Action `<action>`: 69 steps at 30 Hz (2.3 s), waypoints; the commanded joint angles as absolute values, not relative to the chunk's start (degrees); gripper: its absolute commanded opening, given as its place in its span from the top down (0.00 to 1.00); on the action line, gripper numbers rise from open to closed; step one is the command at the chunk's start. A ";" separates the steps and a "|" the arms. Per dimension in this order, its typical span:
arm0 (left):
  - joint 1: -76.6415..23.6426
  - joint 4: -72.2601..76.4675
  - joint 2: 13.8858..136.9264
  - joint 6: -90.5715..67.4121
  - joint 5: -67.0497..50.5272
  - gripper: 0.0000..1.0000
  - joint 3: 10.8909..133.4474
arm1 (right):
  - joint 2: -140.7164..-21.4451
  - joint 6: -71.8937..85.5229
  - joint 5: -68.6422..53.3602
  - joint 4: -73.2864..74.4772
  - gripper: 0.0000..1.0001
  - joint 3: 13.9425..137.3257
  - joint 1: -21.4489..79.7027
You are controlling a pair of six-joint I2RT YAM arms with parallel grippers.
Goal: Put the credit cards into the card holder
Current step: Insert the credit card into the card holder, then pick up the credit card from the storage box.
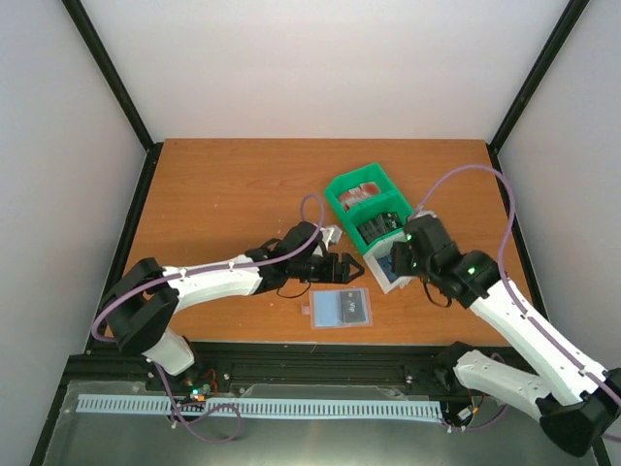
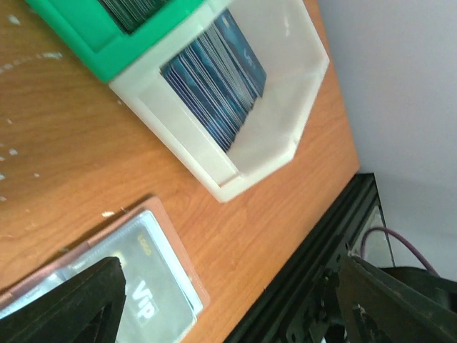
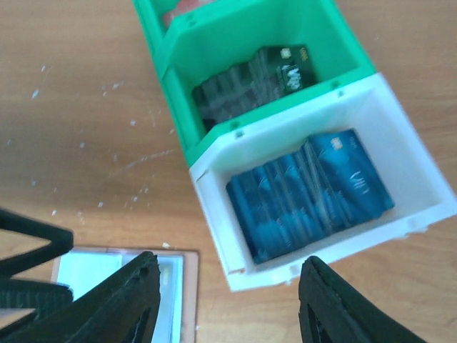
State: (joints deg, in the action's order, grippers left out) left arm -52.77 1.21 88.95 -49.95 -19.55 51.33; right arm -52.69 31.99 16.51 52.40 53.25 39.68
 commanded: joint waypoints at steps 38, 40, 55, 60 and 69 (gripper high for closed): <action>-49.93 1.86 115.16 -49.68 -22.04 0.18 71.07 | -95.72 16.80 4.76 38.91 0.57 59.38 9.50; -49.92 1.72 115.25 -49.70 -22.10 0.18 71.19 | -96.18 17.17 4.94 39.01 0.59 59.66 9.42; -49.90 1.29 115.45 -49.32 -22.41 0.18 70.66 | -93.48 18.74 0.37 40.52 0.65 59.71 6.06; -49.92 1.03 115.63 -49.28 -22.49 0.18 70.71 | -92.67 18.84 -2.70 39.93 0.66 58.92 4.48; -49.92 0.84 115.49 -49.40 -22.49 0.18 70.67 | -91.37 19.49 -2.61 39.82 0.70 58.80 3.63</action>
State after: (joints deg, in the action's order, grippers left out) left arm -50.35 0.49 115.04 -49.21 -22.26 69.17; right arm -93.58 18.61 -3.27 40.25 58.70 4.34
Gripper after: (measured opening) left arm 0.817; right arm 0.310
